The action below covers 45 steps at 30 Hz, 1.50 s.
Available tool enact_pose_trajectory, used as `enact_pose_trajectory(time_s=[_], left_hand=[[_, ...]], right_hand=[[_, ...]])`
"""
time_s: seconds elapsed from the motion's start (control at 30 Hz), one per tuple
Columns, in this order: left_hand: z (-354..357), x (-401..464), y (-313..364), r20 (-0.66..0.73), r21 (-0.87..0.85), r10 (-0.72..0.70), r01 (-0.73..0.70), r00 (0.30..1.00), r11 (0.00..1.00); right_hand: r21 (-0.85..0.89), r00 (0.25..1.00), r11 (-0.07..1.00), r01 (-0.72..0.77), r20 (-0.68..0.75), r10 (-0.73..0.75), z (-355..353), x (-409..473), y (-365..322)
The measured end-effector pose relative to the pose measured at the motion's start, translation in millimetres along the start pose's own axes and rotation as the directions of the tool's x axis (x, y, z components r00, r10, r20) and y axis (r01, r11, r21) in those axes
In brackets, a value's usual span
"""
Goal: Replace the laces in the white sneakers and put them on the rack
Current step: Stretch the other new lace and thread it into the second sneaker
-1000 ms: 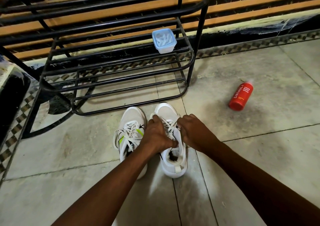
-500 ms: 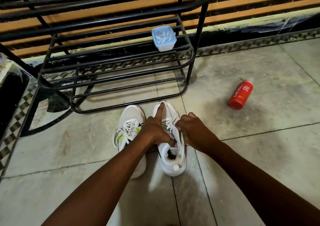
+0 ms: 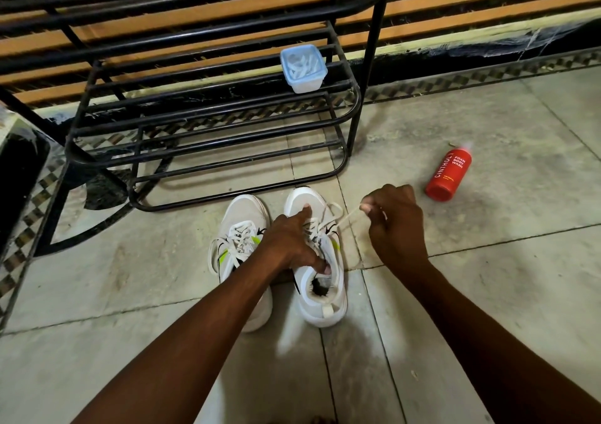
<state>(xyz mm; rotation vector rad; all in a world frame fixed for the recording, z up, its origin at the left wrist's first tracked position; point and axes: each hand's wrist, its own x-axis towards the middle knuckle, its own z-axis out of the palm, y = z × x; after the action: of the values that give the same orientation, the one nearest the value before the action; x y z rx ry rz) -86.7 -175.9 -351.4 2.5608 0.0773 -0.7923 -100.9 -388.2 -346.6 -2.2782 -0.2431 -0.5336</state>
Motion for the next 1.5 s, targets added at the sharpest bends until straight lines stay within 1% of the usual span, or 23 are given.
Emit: enact_pose_trajectory(time_s=[0.07, 0.1, 0.13, 0.17, 0.2, 0.23, 0.3, 0.33, 0.37, 0.43, 0.5, 0.6, 0.67, 0.77, 0.83, 0.87, 0.9, 0.97, 1.03, 1.13, 1.3, 1.37, 1.5], left_hand=[[1, -1, -1, -0.003, -0.008, 0.008, -0.008, 1.000, 1.000], [1, -2, 0, -0.001, -0.009, 0.008, -0.008, 1.000, 1.000], [1, -2, -1, -0.002, -0.008, 0.007, -0.007, 1.000, 1.000], [1, -2, -1, -0.004, -0.004, 0.009, -0.009, 1.000, 1.000], [1, -3, -1, -0.007, -0.003, 0.012, -0.012, 1.000, 1.000], [0, -3, -1, -0.009, -0.005, 0.013, -0.013, 1.000, 1.000], [0, -3, 0, -0.004, -0.015, 0.006, -0.006, 1.000, 1.000], [0, -3, 0, -0.004, -0.018, 0.002, -0.002, 1.000, 1.000], [1, -3, -1, -0.010, -0.014, 0.002, -0.002, 1.000, 1.000], [1, -4, 0, -0.016, 0.000, 0.002, -0.002, 1.000, 1.000], [0, -4, 0, -0.016, 0.011, 0.001, -0.001, 1.000, 1.000], [1, -5, 3, -0.017, 0.064, -0.003, 0.004, 1.000, 0.998], [4, -6, 7, -0.017, 0.102, -0.009, 0.011, 1.000, 0.995], [5, -10, 14, -0.046, 0.208, -0.030, 0.039, 0.998, 0.977], [4, -14, 18, -0.084, 0.277, -0.043, 0.064, 0.996, 0.959], [3, -16, 20, -0.099, 0.294, -0.043, 0.070, 0.994, 0.953], [3, -18, 21, -0.112, 0.305, -0.037, 0.070, 0.993, 0.950], [2, -19, 21, -0.134, 0.327, -0.002, 0.046, 0.991, 0.944], [1, -20, 21, -0.131, 0.366, 0.045, 0.006, 0.990, 0.931], [0, -21, 21, -0.122, 0.380, 0.085, -0.033, 0.989, 0.924], [-2, -21, 19, -0.093, 0.420, 0.078, -0.032, 0.993, 0.907], [-2, -20, 19, -0.095, 0.433, 0.076, -0.027, 0.993, 0.901], [-1, -19, 16, -0.098, 0.420, 0.075, -0.027, 0.992, 0.907]], right_hand=[[0.292, 0.970, 0.937, -0.193, -0.085, 0.226, -5, 2, -10], [0.560, 0.913, 0.767, -0.313, -0.045, 0.405, -6, 6, -16], [0.794, 0.815, 0.462, -0.394, 0.070, 0.575, -6, 10, -22], [0.897, 0.714, 0.142, -0.420, 0.230, 0.661, -6, 13, -25], [0.896, 0.661, -0.017, -0.443, 0.339, 0.669, -8, 13, -24], [0.864, 0.676, 0.034, -0.503, 0.368, 0.638, -8, 11, -17], [0.622, 0.889, 0.639, -0.453, 0.267, 0.371, -5, 2, 6], [0.377, 0.947, 0.896, -0.235, 0.297, 0.124, -2, -6, 15], [0.154, 0.914, 0.988, 0.002, 0.400, -0.064, 2, -15, 25], [-0.113, 0.790, 0.961, 0.254, 0.597, -0.139, 10, -25, 34], [-0.209, 0.829, 0.939, 0.272, 0.547, -0.118, 12, -19, 22], [0.022, 0.966, 0.992, 0.122, 0.227, -0.124, 5, -3, 0], [0.305, 0.994, 0.951, -0.054, 0.110, 0.021, 1, 4, -15], [0.655, 0.922, 0.650, -0.386, 0.247, 0.300, 0, 7, -36], [0.793, 0.868, 0.397, -0.463, 0.314, 0.386, -5, 11, -42], [0.817, 0.863, 0.352, -0.457, 0.312, 0.397, -9, 14, -41], [0.803, 0.885, 0.419, -0.424, 0.269, 0.380, -12, 15, -36], [0.534, 0.977, 0.820, -0.206, 0.160, 0.141, -14, 13, -13], [0.119, 0.924, 0.987, 0.104, 0.356, -0.141, -10, 5, 8], [-0.186, 0.708, 0.950, 0.252, 0.704, -0.050, -1, -15, 15], [-0.077, 0.919, 0.976, 0.206, 0.357, -0.166, -18, 0, -7], [-0.047, 0.948, 0.976, 0.214, 0.251, -0.196, -34, 12, -18], [-0.050, 0.927, 0.956, 0.288, 0.264, -0.266, -51, 18, -37]])
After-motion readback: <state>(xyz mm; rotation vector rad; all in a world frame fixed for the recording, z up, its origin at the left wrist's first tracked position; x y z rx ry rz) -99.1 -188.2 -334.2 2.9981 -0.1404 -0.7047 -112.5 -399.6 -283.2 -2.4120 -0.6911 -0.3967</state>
